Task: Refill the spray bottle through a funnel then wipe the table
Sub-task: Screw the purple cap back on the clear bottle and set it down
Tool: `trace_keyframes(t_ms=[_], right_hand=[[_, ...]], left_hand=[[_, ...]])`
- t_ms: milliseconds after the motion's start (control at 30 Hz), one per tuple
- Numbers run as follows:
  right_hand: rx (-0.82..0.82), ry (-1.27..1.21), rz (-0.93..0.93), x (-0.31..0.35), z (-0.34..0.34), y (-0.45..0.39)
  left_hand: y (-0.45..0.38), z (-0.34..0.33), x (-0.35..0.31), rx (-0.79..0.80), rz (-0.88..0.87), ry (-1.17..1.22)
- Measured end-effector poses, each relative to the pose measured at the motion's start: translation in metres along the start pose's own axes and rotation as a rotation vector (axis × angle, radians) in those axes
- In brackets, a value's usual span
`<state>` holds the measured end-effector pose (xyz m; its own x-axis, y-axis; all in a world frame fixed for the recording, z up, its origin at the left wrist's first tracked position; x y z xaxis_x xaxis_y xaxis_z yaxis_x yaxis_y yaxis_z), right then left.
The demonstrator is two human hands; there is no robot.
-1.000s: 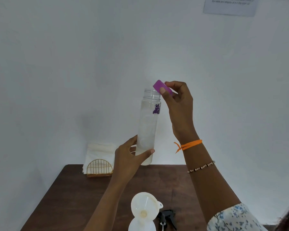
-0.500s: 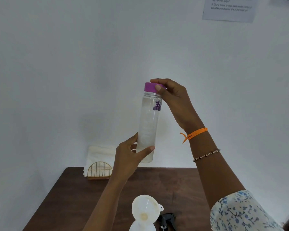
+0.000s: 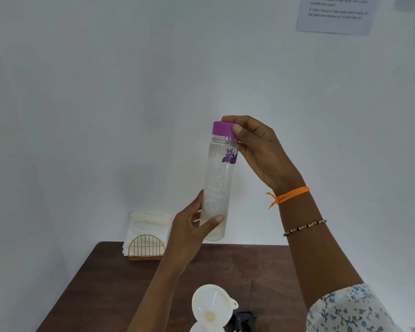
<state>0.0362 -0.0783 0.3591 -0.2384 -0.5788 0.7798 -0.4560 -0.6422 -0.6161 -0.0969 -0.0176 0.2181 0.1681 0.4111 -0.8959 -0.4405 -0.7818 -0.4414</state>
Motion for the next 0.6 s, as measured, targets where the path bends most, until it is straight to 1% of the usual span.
trace_keyframes(t_ms=[100, 167, 200, 267, 333, 400, 433, 500, 600], right_hand=[[-0.172, 0.174, -0.005, 0.0014, -0.0028, 0.0021], [-0.236, 0.218, -0.013, 0.0008, -0.0044, 0.0030], [-0.236, 0.218, -0.032, 0.0000, -0.0037, 0.0030], [-0.183, 0.161, -0.095, -0.0016, -0.0038, 0.0045], [-0.129, -0.003, -0.171, -0.0023, -0.0040, 0.0067], [-0.083, -0.139, -0.187, -0.0020, -0.0029, 0.0077], [-0.063, -0.140, -0.172, -0.0015, -0.0026, 0.0082], [-0.045, -0.068, -0.140, -0.0004, -0.0030, 0.0078], [-0.100, -0.015, -0.141, -0.0010, -0.0038, 0.0061]], left_hand=[[0.0012, -0.0018, 0.0043, -0.037, -0.007, -0.025], [0.0015, -0.0022, 0.0060, -0.050, -0.009, -0.034], [0.0014, -0.0023, 0.0063, -0.053, -0.010, -0.036], [0.0011, -0.0018, 0.0051, -0.060, -0.011, -0.038], [0.0005, -0.0007, 0.0038, -0.069, -0.010, -0.040], [0.0006, 0.0000, 0.0030, -0.073, -0.003, -0.039], [0.0012, 0.0000, 0.0030, -0.073, 0.003, -0.037], [0.0025, -0.0004, 0.0034, -0.074, 0.009, -0.039], [0.0042, -0.0011, 0.0039, -0.065, 0.005, -0.042]])
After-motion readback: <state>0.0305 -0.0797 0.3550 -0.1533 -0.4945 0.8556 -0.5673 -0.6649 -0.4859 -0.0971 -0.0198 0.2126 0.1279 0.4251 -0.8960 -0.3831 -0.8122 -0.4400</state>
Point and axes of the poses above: each hand's wrist, its own y-axis away from the middle knuckle, its own z-axis out of the back of the hand, x = y × z, the point moved 3 cm from there along -y, towards the middle knuckle, and after that the axes turned 11 degrees about -x, right-handed, at the moved point
